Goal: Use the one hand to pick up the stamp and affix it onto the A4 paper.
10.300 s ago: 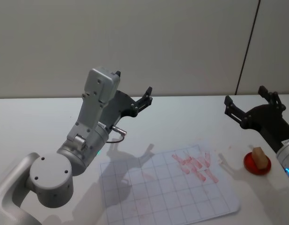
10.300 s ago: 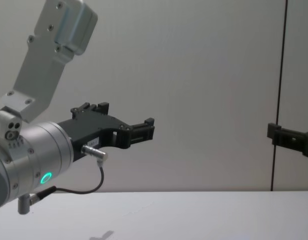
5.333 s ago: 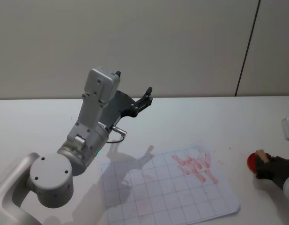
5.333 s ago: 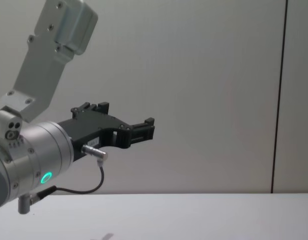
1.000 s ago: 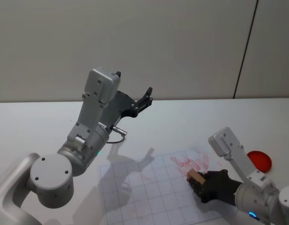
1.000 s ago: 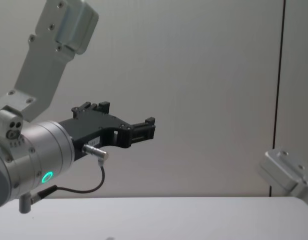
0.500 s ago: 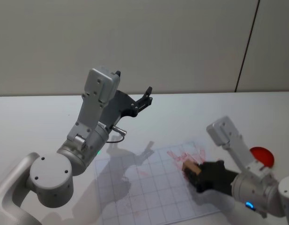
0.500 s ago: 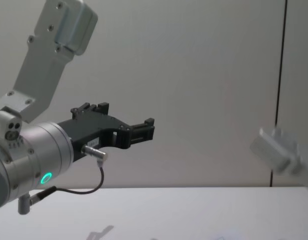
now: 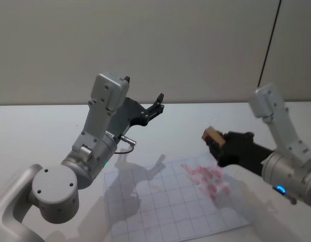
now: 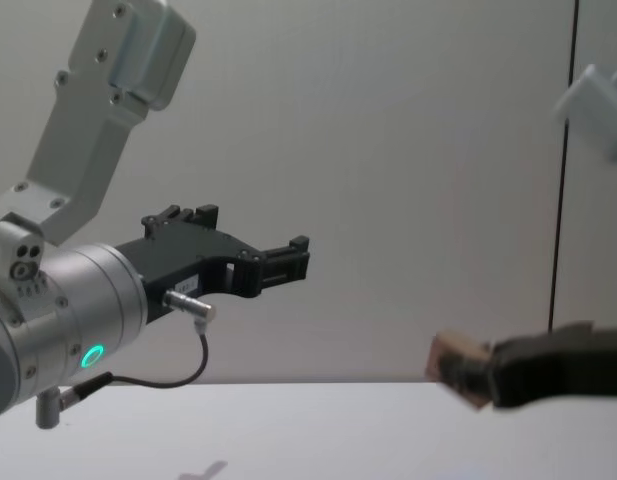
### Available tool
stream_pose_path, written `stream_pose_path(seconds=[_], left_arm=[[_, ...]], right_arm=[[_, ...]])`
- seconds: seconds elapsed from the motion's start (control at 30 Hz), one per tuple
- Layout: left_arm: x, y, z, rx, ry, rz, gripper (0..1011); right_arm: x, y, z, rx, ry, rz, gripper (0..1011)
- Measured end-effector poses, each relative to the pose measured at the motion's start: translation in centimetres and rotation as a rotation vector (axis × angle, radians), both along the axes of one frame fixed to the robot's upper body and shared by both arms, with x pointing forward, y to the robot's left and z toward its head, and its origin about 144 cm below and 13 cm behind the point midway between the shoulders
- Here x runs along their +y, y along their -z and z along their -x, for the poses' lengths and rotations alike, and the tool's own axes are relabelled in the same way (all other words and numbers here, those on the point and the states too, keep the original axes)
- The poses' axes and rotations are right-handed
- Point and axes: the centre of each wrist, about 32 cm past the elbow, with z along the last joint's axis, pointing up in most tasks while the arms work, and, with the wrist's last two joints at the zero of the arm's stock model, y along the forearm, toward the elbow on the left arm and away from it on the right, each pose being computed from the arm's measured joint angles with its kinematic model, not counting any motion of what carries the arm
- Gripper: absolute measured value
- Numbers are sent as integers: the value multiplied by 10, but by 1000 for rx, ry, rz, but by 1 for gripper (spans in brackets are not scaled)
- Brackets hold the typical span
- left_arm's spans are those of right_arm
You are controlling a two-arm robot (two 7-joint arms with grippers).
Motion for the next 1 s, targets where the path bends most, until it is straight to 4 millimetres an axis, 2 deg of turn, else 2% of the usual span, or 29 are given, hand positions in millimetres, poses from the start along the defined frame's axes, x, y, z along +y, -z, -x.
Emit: stream_pose_path(seconds=[0.23,0.47,0.77,1.0], left_arm=[[0,0,0,0,0,0,1001],[0,0,0,0,0,0,1001],[0,0,0,0,0,0,1001],[0,0,0,0,0,0,1001]], right_arm=[[-11,-11,4,-28,71,5,219],[-26,-11,8,-13,154,48,219],[-54,8,10,40,278,121,219],[-68,24,6,71,327,156,219]])
